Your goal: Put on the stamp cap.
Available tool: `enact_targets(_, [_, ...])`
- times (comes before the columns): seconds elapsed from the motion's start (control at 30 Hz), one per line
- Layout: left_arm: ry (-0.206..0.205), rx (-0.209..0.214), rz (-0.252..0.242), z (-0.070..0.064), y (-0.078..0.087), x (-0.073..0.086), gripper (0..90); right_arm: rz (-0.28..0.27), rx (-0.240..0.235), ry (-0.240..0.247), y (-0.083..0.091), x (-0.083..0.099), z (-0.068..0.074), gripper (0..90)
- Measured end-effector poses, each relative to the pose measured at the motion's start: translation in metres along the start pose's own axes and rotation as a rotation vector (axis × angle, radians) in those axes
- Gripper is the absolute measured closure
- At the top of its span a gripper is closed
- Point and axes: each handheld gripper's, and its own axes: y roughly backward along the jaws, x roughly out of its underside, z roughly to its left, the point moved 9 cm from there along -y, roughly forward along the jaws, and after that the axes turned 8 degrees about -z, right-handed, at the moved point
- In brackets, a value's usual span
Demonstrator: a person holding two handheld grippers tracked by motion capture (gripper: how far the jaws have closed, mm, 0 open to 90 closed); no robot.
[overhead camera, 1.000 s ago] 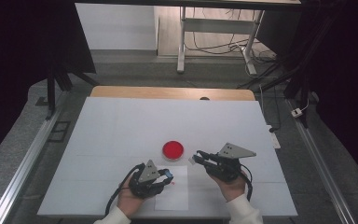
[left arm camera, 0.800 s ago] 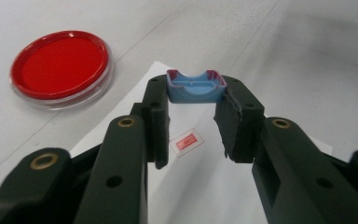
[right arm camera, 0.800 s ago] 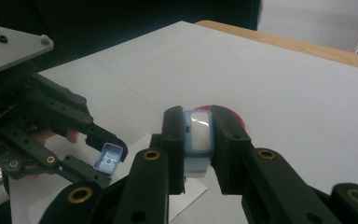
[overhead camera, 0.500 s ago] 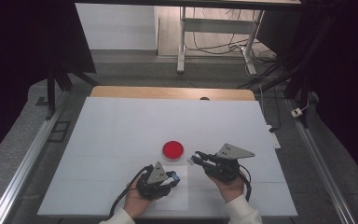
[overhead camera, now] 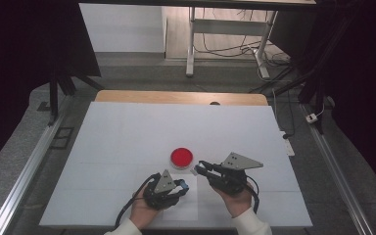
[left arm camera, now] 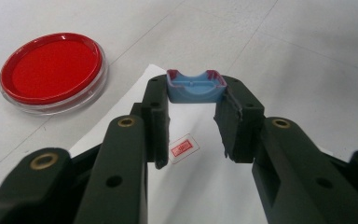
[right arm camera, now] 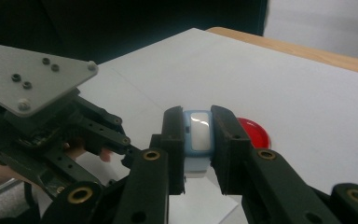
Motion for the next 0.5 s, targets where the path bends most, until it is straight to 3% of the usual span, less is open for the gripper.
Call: enact_targets(0.5, [-0.002, -0.021, -0.023, 0.002, 0.003, -0.003, 65.0, 0.028, 0.025, -0.064, -0.008, -0.001, 0.015, 75.5])
